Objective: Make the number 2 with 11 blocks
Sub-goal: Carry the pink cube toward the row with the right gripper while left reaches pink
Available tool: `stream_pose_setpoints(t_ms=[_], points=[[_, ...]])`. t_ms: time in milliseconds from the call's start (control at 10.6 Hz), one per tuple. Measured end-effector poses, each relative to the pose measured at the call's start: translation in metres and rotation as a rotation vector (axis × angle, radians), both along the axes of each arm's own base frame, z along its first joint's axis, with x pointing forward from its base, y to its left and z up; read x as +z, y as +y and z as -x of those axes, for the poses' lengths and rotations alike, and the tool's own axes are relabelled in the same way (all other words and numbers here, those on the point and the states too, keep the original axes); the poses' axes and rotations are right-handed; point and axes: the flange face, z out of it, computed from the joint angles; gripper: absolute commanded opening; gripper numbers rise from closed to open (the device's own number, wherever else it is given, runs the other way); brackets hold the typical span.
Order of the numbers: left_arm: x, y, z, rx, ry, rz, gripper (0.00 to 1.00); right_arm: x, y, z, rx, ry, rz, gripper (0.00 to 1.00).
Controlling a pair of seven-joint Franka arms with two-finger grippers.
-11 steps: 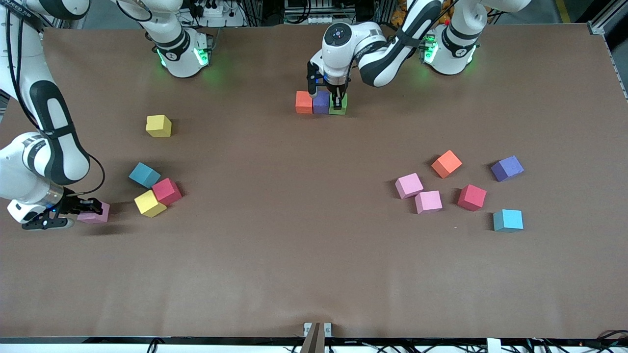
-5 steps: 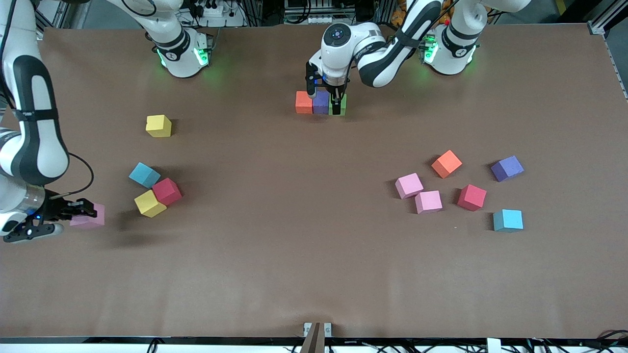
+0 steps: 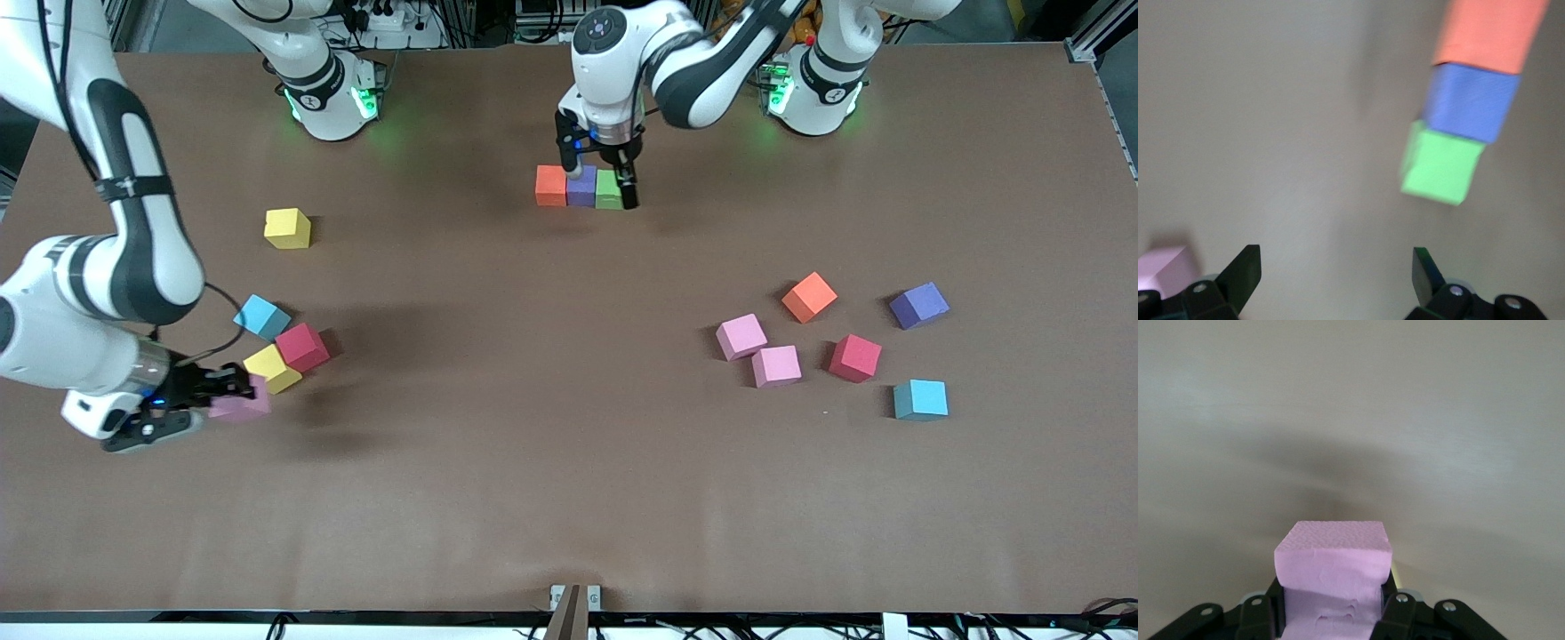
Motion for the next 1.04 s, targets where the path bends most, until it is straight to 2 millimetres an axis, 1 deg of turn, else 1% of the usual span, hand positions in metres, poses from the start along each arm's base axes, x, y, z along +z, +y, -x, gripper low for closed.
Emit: stream_pose_setpoints(t_ms=[94,189,283,377,472,566,660,755,849,1038], points=[[0.026,0.022,-0.035,0.082,-0.010,-0.034,1.00,0.005,0.027,0.001,-0.014,0.001,-0.016,0.35],[0.045,0.052,-0.075,0.174,-0.019,-0.048,1.00,0.007,0.055,0.002,-0.026,0.004,-0.026,0.35],[0.055,0.087,-0.115,0.256,-0.029,-0.048,1.00,0.007,0.086,0.005,-0.040,0.009,-0.029,0.35],[0.060,0.127,-0.151,0.325,-0.034,-0.046,1.00,0.007,0.121,0.010,-0.059,0.016,-0.029,0.35],[0.065,0.163,-0.181,0.376,-0.040,-0.041,1.00,0.006,0.156,0.016,-0.083,0.020,-0.031,0.35],[0.071,0.193,-0.206,0.406,-0.047,-0.033,1.00,0.006,0.190,0.024,-0.111,0.020,-0.033,0.35],[0.075,0.210,-0.223,0.403,-0.049,-0.023,1.00,0.005,0.223,0.033,-0.140,0.022,-0.036,0.35],[0.071,0.216,-0.236,0.363,-0.041,0.002,1.00,0.002,0.256,0.044,-0.172,0.028,-0.039,0.35],[0.059,0.223,-0.247,0.324,-0.016,0.057,1.00,-0.002,0.285,0.055,-0.203,0.031,-0.042,0.35],[0.027,0.247,-0.270,0.273,0.033,0.151,1.00,-0.015,0.338,0.080,-0.262,0.041,-0.048,0.35]])
